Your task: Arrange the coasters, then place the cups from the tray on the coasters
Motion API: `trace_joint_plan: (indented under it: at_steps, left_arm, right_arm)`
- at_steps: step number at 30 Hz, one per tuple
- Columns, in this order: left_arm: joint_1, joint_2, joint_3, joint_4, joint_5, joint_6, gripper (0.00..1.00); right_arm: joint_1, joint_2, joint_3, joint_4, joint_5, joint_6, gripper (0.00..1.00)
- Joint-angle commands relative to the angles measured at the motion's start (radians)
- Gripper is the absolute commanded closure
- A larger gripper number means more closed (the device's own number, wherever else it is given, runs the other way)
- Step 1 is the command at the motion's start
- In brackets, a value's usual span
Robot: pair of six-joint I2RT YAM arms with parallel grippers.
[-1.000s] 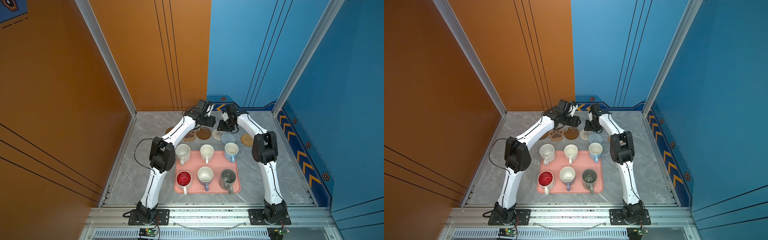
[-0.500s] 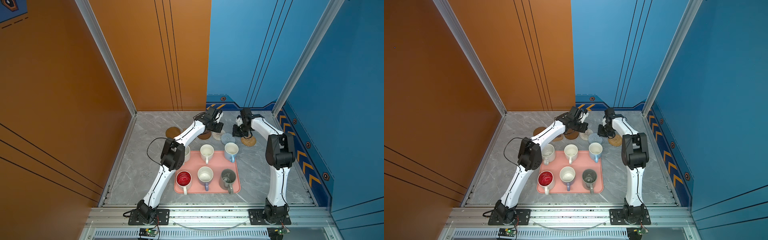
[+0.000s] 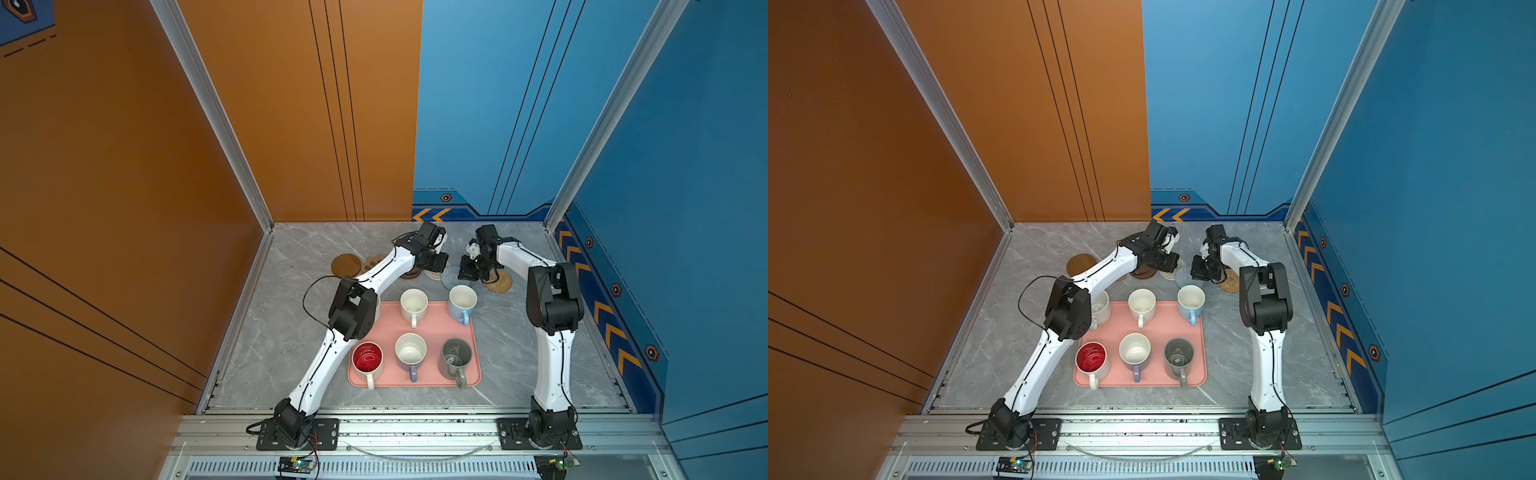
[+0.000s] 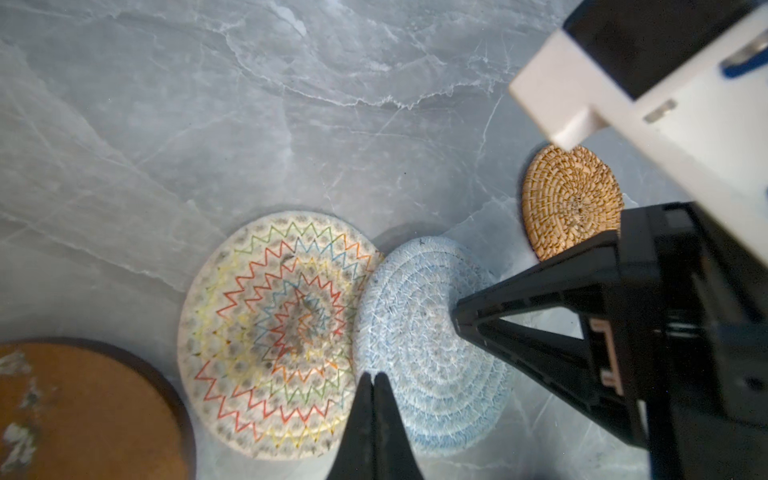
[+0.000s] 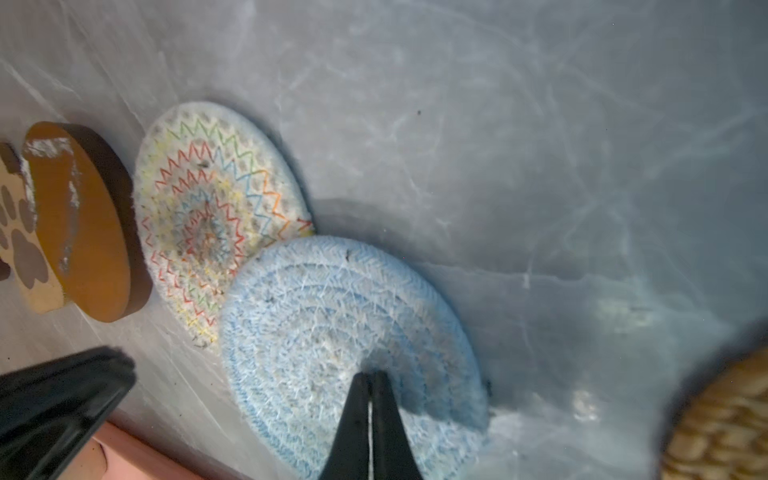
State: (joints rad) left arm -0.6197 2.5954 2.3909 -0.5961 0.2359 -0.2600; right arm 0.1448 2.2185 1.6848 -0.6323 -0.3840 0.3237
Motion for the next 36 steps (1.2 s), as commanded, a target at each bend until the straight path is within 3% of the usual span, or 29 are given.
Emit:
trace_joint_plan:
  at_steps: [1, 22, 36]
  left_arm:
    - [0.008, 0.044, 0.026, -0.011, -0.018, -0.020, 1.00]
    - [0.032, 0.039, -0.098, -0.011, -0.130, -0.064, 1.00]
    - [0.031, 0.006, -0.156, -0.011, -0.145, -0.061, 1.00]
  right_arm:
    - [-0.002, 0.046, -0.011, 0.000, 0.003, 0.022, 1.00]
    - [-0.054, 0.036, -0.044, -0.001, 0.011, 0.029, 1.00]
    - [-0.103, 0.032, -0.026, -0.005, 0.028, 0.032, 1.00]
